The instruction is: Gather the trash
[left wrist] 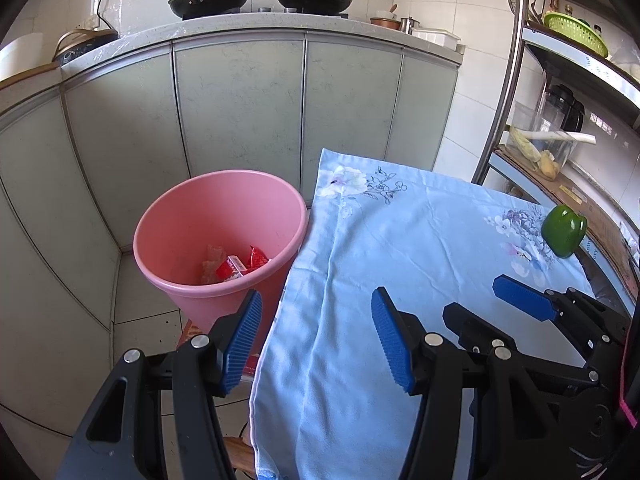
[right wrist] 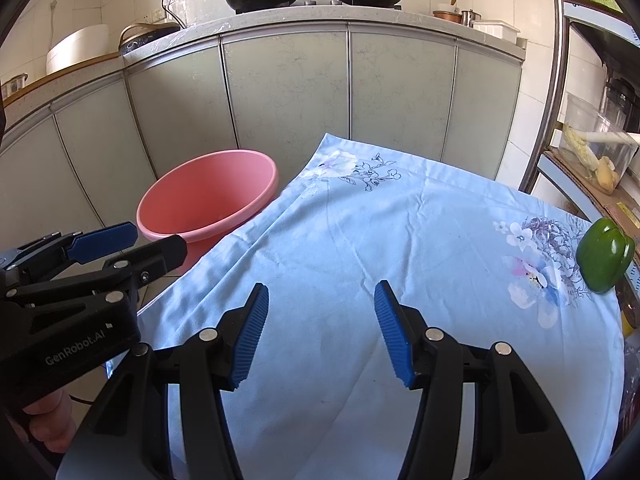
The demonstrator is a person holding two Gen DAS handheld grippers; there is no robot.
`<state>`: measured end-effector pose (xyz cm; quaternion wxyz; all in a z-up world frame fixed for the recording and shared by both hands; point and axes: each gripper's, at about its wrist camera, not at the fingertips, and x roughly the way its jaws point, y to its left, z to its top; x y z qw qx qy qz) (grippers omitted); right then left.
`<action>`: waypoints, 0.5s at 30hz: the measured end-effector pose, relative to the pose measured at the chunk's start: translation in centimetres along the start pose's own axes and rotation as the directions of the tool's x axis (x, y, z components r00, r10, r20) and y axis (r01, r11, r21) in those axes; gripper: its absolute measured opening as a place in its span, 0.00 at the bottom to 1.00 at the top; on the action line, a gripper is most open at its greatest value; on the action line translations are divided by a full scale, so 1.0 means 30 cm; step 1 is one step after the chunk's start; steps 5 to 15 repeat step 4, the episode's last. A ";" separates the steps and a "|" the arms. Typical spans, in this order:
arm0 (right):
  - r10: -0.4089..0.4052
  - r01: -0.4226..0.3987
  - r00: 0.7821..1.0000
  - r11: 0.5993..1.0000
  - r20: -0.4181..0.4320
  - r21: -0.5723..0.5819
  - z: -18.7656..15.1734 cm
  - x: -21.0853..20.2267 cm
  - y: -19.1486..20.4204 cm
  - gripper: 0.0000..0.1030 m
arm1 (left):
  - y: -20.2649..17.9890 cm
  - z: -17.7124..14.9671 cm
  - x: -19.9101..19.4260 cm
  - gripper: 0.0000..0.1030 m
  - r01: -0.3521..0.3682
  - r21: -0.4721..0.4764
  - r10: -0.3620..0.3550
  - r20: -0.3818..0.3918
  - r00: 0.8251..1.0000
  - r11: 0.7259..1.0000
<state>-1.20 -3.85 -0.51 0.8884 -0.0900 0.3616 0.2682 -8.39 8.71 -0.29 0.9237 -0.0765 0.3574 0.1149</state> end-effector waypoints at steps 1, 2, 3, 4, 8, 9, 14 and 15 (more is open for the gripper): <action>0.000 0.000 1.000 1.000 0.000 0.000 0.002 0.000 0.001 0.54 | -0.001 0.000 0.002 0.55 0.001 0.003 -0.001 -0.002 1.000 1.000; 0.000 0.000 1.000 1.000 -0.002 0.001 0.001 0.001 -0.002 0.54 | -0.001 0.001 0.004 0.55 0.003 0.005 -0.003 -0.005 1.000 1.000; 0.000 0.000 1.000 1.000 -0.004 0.002 -0.001 0.002 -0.004 0.54 | -0.002 0.001 0.006 0.55 0.005 0.006 -0.005 -0.007 1.000 1.000; 0.001 -0.001 1.000 1.000 -0.005 0.004 0.000 0.002 -0.006 0.54 | -0.002 0.002 0.010 0.55 0.007 0.007 -0.006 -0.010 1.000 1.000; 0.001 -0.001 1.000 1.000 -0.005 0.004 0.000 0.002 -0.006 0.54 | -0.002 0.002 0.010 0.55 0.007 0.007 -0.006 -0.010 1.000 1.000; 0.001 -0.001 1.000 1.000 -0.005 0.004 0.000 0.002 -0.006 0.54 | -0.002 0.002 0.010 0.55 0.007 0.007 -0.006 -0.010 1.000 1.000; 0.001 -0.001 1.000 1.000 -0.005 0.004 0.000 0.002 -0.006 0.54 | -0.002 0.002 0.010 0.55 0.007 0.007 -0.006 -0.010 1.000 1.000; 0.001 -0.001 1.000 1.000 -0.005 0.004 0.000 0.002 -0.006 0.54 | -0.002 0.002 0.010 0.55 0.007 0.007 -0.006 -0.010 1.000 1.000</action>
